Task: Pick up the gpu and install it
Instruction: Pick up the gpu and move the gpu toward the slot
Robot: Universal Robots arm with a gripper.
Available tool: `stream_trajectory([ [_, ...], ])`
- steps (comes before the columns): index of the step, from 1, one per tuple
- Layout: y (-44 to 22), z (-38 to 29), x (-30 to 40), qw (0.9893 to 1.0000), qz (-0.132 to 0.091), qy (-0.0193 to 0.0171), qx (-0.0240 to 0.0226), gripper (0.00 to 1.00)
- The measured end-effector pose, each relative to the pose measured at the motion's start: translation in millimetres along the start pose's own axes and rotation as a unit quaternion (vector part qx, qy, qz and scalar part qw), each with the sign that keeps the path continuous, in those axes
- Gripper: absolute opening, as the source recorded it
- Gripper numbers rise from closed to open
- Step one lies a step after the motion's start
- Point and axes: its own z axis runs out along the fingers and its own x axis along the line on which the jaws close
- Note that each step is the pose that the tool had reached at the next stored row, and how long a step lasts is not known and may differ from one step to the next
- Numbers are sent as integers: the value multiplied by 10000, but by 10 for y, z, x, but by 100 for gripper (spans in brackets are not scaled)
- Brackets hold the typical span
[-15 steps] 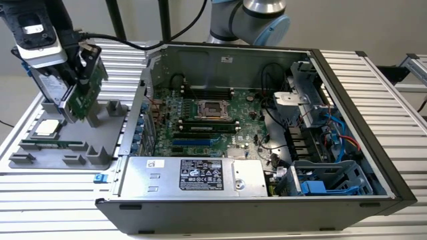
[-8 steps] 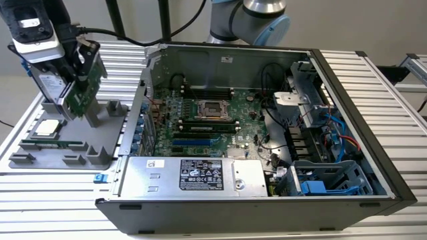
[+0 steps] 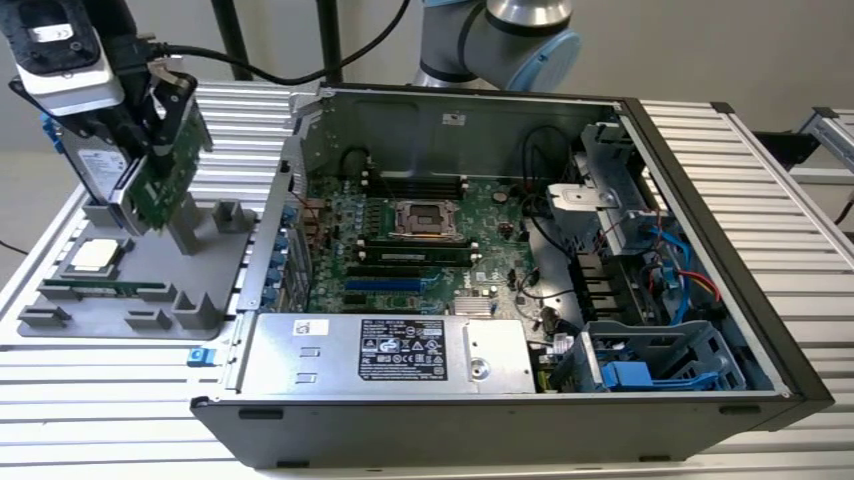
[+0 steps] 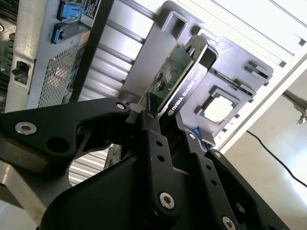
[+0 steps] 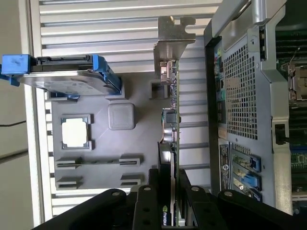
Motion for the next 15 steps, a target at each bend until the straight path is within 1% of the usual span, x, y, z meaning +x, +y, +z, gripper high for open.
stream_trajectory([
  [15,8,-162,-3,10000,0,0,0,0],
])
